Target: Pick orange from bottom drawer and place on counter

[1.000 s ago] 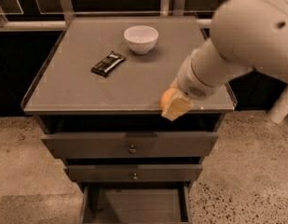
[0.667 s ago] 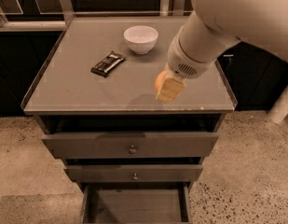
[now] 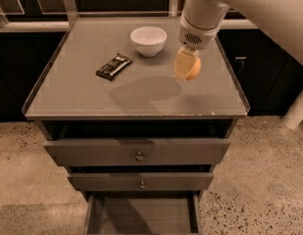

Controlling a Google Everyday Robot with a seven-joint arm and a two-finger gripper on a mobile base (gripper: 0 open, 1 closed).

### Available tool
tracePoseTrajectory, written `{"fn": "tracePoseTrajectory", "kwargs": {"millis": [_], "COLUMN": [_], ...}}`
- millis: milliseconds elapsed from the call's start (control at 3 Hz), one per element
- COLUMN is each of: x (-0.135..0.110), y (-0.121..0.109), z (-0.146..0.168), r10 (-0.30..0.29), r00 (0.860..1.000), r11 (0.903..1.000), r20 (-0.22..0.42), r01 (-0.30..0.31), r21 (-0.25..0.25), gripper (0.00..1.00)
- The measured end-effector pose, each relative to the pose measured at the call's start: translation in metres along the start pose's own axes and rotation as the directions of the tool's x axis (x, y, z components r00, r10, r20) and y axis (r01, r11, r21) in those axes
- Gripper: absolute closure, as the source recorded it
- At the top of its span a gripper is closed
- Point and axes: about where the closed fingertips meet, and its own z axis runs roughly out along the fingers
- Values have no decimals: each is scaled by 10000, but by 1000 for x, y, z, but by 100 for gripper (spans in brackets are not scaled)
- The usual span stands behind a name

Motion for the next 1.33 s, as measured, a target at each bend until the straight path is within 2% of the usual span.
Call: {"fn": "tracePoseTrajectory", "kwargs": {"millis": [333,667,1000,1333], "x": [37,71,71,71], "y": [-14,-23,-23,-23], "z": [47,77,77,77], "r10": [-52,278,277,277], "r00": [9989,9856,9856,9856], "r11": [9920,9781,9781,9781], "r20": [464,1667,1667,1667], "r01": [111,76,77,77], "r21": [-1259,-2080,-2081,-2082], "gripper": [100,100,85,62]}}
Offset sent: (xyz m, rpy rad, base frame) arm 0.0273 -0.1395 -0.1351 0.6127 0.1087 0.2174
